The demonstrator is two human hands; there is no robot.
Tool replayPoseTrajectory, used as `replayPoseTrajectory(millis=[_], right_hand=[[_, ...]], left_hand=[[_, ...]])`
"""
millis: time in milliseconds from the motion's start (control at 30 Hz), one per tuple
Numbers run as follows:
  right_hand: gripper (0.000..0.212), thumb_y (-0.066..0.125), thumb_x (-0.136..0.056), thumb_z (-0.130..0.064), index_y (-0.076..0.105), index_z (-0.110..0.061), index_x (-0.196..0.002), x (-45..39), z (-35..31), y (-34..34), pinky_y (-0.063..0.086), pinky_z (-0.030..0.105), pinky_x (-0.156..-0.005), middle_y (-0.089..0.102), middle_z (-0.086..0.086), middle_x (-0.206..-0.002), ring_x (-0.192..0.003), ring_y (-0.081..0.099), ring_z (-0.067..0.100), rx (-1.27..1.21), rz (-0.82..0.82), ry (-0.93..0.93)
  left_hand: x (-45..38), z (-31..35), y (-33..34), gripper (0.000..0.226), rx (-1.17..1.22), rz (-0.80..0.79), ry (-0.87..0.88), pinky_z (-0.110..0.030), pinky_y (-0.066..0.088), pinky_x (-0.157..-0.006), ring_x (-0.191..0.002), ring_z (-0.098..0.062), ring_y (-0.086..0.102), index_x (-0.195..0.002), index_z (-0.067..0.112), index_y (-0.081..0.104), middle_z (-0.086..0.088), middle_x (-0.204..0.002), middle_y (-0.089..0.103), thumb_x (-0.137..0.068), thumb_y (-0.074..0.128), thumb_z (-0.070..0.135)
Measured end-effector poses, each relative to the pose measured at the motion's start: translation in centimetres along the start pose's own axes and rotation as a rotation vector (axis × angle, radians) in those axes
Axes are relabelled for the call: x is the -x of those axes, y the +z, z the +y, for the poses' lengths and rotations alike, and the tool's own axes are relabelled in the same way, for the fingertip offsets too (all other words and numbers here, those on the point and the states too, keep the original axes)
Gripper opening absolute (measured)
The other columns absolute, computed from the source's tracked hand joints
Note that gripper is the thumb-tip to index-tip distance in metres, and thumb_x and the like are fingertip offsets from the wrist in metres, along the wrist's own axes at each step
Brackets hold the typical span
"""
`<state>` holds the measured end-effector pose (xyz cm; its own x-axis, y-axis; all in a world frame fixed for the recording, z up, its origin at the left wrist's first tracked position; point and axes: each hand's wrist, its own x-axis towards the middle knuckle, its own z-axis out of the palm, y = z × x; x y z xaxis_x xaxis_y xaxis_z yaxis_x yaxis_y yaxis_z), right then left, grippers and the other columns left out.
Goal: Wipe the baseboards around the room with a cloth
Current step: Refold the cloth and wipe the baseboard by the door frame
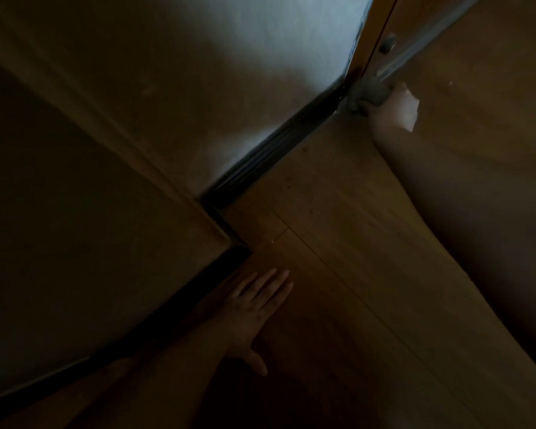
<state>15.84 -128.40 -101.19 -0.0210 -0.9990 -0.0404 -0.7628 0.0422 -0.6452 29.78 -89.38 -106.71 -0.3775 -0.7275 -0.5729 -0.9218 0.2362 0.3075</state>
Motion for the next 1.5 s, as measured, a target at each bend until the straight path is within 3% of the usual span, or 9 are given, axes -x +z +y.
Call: replayPoseTrajectory(millis=[133,233,400,633,767,933,1167,1367,1500], right_hand=[[0.054,0.077,-0.081,-0.031,0.054,-0.015,-0.127,6.0,0.5,0.5,0.047,0.027,-0.092,0.061,0.007,-0.126,-0.114,0.057,0.019,-0.081,-0.114,-0.171],[0.053,0.078,-0.081,-0.028,0.055,-0.02,-0.128,11.9,-0.2,1.4,0.049,0.026,-0.092,0.06,0.001,-0.125,-0.111,0.055,0.009,-0.186,-0.369,-0.369],[0.05,0.079,-0.081,-0.028,0.062,-0.014,-0.126,19.7,-2.9,4.8,0.044,0.028,-0.091,0.063,0.009,-0.12,-0.11,0.058,0.023,-0.132,-0.585,-0.684],[0.042,0.067,-0.09,-0.022,0.059,-0.011,-0.129,20.8,-5.2,6.0,0.044,0.04,-0.087,0.057,0.016,-0.12,-0.106,0.053,0.033,-0.067,-0.53,-0.849],[0.048,0.073,-0.085,-0.03,0.059,-0.014,-0.128,18.1,-5.3,5.4,0.043,0.037,-0.091,0.058,0.013,-0.122,-0.112,0.053,0.03,-0.032,-0.602,-0.818],[0.047,0.079,-0.08,-0.021,0.061,-0.014,-0.122,11.5,-4.0,2.5,0.04,0.025,-0.091,0.06,0.011,-0.122,-0.112,0.057,0.026,-0.017,-0.515,-0.698],[0.05,0.076,-0.081,-0.013,0.058,-0.014,-0.127,3.1,-3.5,-0.8,0.045,0.043,-0.096,0.06,0.017,-0.127,-0.117,0.056,0.035,0.218,-0.418,-0.725],[0.059,0.075,-0.083,-0.031,0.051,-0.019,-0.135,-2.9,-1.6,-2.3,0.046,0.036,-0.1,0.055,0.013,-0.134,-0.122,0.053,0.03,0.055,-0.097,-0.203],[0.058,0.074,-0.083,-0.031,0.051,-0.017,-0.135,-1.3,-2.2,-2.0,0.046,0.036,-0.103,0.057,0.011,-0.133,-0.122,0.054,0.027,0.002,-0.061,-0.225]], left_hand=[[0.2,0.0,-0.3,0.154,-0.028,-0.001,0.009,-0.031,-0.044,-0.096,-0.133,-0.015,-0.05,-0.145,0.025,-0.041,0.005,-0.149,-0.051,-0.053,0.066,0.089],[0.2,0.1,-0.3,0.155,-0.022,-0.003,-0.008,-0.032,-0.041,-0.1,-0.137,-0.016,-0.046,-0.149,0.023,-0.034,0.003,-0.152,-0.047,-0.051,0.066,0.089],[0.4,0.0,-0.5,0.155,0.017,-0.019,-0.011,-0.031,-0.038,-0.104,-0.141,-0.015,-0.041,-0.152,0.024,-0.03,0.004,-0.156,-0.041,-0.049,0.068,0.088],[0.2,0.2,-0.4,0.156,-0.013,-0.001,-0.015,-0.031,-0.04,-0.102,-0.137,-0.015,-0.046,-0.146,0.025,-0.038,0.005,-0.151,-0.048,-0.051,0.068,0.087],[0.2,0.2,-0.4,0.154,-0.009,0.02,0.003,-0.03,-0.041,-0.1,-0.136,-0.014,-0.047,-0.148,0.025,-0.036,0.005,-0.151,-0.049,-0.054,0.07,0.085],[0.2,0.1,0.0,0.155,-0.014,0.033,0.011,-0.031,-0.042,-0.1,-0.138,-0.015,-0.045,-0.149,0.024,-0.034,0.004,-0.153,-0.046,-0.054,0.072,0.084],[0.1,0.0,0.4,0.156,-0.02,0.048,0.001,-0.031,-0.042,-0.1,-0.139,-0.015,-0.044,-0.15,0.024,-0.033,0.003,-0.155,-0.043,-0.051,0.07,0.086],[0.1,0.1,0.4,0.154,-0.005,0.044,0.007,-0.034,-0.038,-0.101,-0.136,-0.014,-0.047,-0.146,0.027,-0.039,0.006,-0.151,-0.048,-0.055,0.071,0.084],[0.2,0.2,-0.1,0.154,0.01,0.028,0.013,-0.035,-0.035,-0.102,-0.132,-0.012,-0.051,-0.14,0.03,-0.046,0.008,-0.147,-0.053,-0.056,0.073,0.082]])
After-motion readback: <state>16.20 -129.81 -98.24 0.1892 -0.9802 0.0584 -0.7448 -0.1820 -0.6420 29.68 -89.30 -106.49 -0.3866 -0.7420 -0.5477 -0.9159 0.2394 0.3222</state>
